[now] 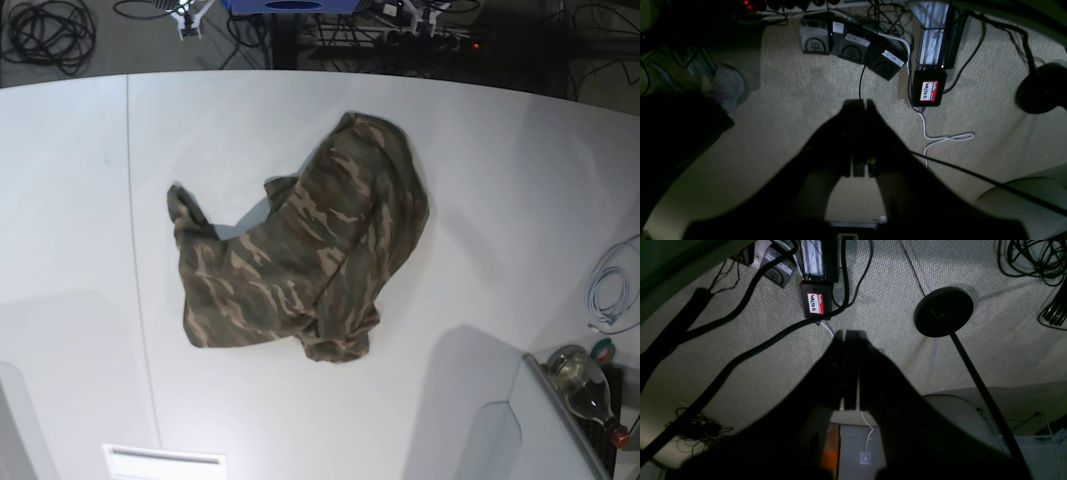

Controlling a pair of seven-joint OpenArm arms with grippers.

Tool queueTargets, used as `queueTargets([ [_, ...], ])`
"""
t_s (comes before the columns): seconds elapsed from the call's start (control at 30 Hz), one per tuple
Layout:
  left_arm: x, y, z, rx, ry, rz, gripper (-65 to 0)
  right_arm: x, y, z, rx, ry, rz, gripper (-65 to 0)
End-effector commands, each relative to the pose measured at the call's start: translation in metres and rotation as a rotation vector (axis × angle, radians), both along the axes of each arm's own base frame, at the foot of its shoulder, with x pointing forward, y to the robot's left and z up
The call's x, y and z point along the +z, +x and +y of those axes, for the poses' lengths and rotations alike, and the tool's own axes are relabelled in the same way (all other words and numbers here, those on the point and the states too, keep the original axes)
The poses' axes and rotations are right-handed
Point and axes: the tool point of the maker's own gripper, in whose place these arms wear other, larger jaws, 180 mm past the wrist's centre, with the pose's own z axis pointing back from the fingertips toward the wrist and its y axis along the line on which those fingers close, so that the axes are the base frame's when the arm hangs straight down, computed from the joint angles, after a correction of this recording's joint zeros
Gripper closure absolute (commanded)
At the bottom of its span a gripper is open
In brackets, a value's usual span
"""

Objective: Layout the t-shirt on the table in an organized manner, then fold the t-shirt properly

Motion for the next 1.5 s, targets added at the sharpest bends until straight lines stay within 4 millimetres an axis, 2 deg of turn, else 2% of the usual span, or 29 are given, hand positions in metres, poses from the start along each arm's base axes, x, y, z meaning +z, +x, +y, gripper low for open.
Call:
queueTargets([
  [0.0,0.001,-0.002,0.004,-0.007,0.008,0.000,0.0,0.000,-0.002,-0.003,0.003,-0.008,0.001,0.0],
  [0.33,0.002,-0.003,0.013,-0.011,0.022,0.002,0.0,0.000,-0.002,-0.003,-0.005,-0.009,0.004,0.0],
  [0.4,0.002,-0.007,0.014,-0.011,0.023,0.008,0.0,0.001,-0.009,-0.002,-0.008,-0.008,0.016,0.0],
  [0.47,0.005,-0.020,0.025,-0.016,0.040,0.024,0.0,0.004,-0.034,0.003,-0.010,0.000,0.052,0.0],
  [0.57,0.011,-0.031,0.030,-0.034,0.044,-0.003,0.0,0.009,-0.052,0.004,-0.011,0.001,0.055,0.0],
  [0.67,0.026,-0.031,0.050,-0.062,0.070,-0.070,0.0,0.017,-0.064,0.003,-0.014,-0.002,0.022,0.0],
  [0.83,0.059,-0.039,0.069,-0.129,0.087,-0.150,0.0,0.035,-0.083,0.002,-0.017,-0.004,-0.013,0.0],
  [0.93,0.078,-0.043,0.074,-0.171,0.087,-0.185,0.0,0.047,-0.078,0.001,-0.021,-0.006,-0.068,0.0],
  [1.03,0.096,-0.037,0.074,-0.195,0.079,-0.234,0.0,0.058,-0.069,-0.010,-0.060,-0.036,-0.097,0.0],
  [1.17,0.122,-0.017,0.074,-0.107,0.046,-0.329,0.0,0.072,-0.064,-0.024,-0.112,-0.074,-0.102,0.0],
  [1.27,0.146,0.001,0.073,-0.078,0.013,-0.403,0.0,0.088,-0.056,-0.033,-0.128,-0.096,-0.155,0.0],
  [1.47,0.191,0.045,0.054,-0.098,-0.064,-0.549,0.0,0.119,-0.029,-0.041,-0.122,-0.113,-0.270,0.0],
])
